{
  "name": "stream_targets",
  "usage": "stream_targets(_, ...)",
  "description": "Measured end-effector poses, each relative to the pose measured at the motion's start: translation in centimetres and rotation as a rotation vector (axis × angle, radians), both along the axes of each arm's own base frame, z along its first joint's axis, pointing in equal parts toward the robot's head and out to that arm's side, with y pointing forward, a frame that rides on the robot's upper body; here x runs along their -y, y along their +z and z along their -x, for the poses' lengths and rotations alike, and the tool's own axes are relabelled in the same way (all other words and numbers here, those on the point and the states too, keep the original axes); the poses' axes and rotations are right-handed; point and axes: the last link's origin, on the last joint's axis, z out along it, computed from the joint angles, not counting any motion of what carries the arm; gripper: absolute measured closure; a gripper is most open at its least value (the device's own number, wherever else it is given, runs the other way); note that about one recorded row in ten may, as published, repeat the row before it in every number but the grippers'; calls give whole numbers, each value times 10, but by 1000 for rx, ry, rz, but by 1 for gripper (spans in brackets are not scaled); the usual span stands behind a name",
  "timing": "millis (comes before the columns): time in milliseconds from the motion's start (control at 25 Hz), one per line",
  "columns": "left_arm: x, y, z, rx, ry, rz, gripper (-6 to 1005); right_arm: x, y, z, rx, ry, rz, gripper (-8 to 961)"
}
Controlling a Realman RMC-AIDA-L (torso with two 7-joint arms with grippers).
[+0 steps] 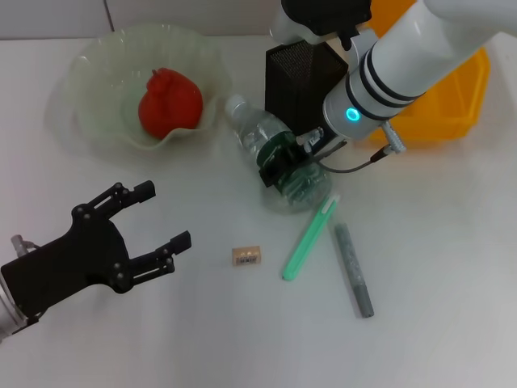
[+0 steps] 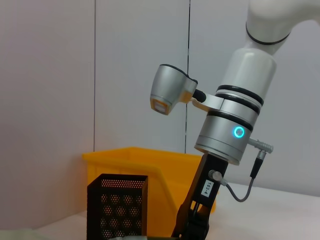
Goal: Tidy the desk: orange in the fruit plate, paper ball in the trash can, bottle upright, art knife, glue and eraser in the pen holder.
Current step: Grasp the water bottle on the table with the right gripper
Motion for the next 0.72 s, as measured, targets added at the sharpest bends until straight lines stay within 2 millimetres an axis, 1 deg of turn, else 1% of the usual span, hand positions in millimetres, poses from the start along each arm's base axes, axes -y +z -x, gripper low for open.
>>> stream_targets(280,-1,-1,0,-5,4,0,128,1,0,-1,4,13,12,179)
stream_targets(400,-1,-1,0,-5,5,0,128,5,2,4,-14,38,22,181)
stream_targets(720,-1,-1,0,-5,3,2,129,12,7,3,-48,60,10,184)
